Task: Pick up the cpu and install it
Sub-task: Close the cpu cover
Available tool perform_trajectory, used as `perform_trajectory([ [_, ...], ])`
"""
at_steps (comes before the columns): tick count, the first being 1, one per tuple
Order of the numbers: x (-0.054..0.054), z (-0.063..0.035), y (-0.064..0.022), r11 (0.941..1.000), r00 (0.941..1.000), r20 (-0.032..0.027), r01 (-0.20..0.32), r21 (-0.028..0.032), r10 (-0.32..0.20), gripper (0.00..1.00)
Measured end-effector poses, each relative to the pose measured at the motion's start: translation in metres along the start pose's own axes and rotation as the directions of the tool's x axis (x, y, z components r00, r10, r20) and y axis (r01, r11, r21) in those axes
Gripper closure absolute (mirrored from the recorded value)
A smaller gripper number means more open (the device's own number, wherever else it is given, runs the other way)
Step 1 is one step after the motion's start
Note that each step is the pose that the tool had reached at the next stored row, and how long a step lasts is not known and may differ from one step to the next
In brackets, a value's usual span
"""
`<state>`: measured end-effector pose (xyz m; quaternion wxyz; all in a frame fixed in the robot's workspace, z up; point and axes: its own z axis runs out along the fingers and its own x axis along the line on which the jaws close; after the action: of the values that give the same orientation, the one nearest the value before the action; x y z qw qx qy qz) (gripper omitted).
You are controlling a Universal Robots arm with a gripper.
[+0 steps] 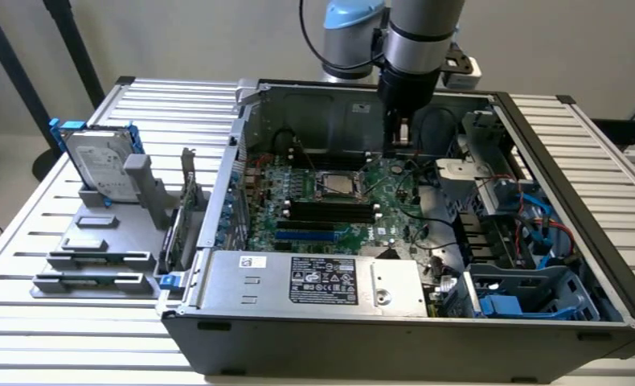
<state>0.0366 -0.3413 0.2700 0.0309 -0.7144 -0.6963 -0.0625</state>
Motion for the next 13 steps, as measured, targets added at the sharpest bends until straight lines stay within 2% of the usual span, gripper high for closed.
perform_trajectory([
  [2,0.0,0.0004,0.0088,1.0,1.0,-0.0017,0.0,0.001,0.0,0.89],
  [4,0.0,0.0021,0.0118,1.0,1.0,-0.0018,0.0,0.0013,0.0,0.89],
  [13,-0.002,0.0183,0.0106,1.0,1.0,-0.0018,0.001,0.0015,-0.001,0.89],
])
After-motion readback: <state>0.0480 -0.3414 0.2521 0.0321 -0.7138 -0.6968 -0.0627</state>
